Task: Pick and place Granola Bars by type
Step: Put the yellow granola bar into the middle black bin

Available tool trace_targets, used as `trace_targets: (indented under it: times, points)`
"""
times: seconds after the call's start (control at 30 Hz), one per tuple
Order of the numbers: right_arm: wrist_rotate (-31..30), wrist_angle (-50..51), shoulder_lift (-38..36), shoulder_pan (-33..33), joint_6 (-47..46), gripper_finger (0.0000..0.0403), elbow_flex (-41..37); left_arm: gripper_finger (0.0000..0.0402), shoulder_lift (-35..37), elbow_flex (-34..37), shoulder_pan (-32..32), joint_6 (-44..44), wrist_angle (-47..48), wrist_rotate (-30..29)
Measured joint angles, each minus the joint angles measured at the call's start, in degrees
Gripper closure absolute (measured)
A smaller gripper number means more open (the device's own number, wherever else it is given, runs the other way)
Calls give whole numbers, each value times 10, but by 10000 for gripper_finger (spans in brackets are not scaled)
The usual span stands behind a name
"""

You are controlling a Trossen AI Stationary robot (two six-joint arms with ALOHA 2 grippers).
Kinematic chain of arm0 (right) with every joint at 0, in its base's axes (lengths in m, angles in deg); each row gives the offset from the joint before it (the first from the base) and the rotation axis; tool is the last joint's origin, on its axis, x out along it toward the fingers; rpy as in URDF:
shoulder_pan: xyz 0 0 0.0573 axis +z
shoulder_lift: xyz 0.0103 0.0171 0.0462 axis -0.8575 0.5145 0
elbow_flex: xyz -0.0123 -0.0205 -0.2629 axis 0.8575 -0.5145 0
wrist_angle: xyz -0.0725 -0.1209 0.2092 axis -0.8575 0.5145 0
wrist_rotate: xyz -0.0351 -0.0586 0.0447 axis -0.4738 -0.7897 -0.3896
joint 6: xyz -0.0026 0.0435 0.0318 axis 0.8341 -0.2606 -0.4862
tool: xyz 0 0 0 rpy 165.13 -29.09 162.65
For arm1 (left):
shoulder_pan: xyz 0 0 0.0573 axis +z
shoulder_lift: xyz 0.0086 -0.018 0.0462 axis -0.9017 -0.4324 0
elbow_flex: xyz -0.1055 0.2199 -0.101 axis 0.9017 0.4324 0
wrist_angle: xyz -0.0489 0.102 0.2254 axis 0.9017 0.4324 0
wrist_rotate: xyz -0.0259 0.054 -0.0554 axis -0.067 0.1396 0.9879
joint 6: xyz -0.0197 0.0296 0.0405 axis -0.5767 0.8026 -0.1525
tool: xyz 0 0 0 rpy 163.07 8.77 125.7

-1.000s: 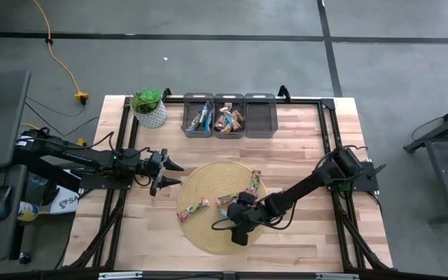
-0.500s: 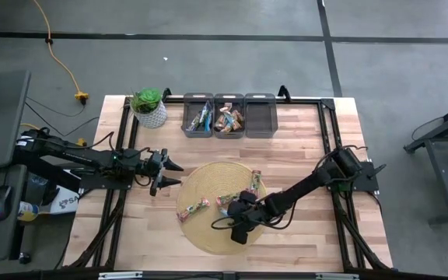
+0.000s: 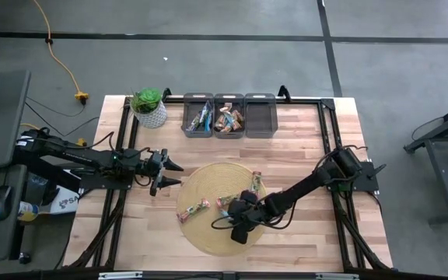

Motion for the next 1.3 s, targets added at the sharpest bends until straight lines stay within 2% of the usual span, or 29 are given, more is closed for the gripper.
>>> trace_targets:
  times: [0.47,0.73,0.93,1.07,1.3]
  points:
    - [16,-8,-1,0,-22,335,0,153,0,0,0,0,0,0]
    - [15,-10,-9,-4,3,342,31,153,0,0,0,0,2,0]
    - [-3,51,-10,-21,64,346,115,153,0,0,0,0,10,0]
    - [-32,127,-10,-37,110,347,196,153,0,0,0,0,10,0]
    - [-120,294,-10,-76,196,349,364,153,0,0,0,0,10,0]
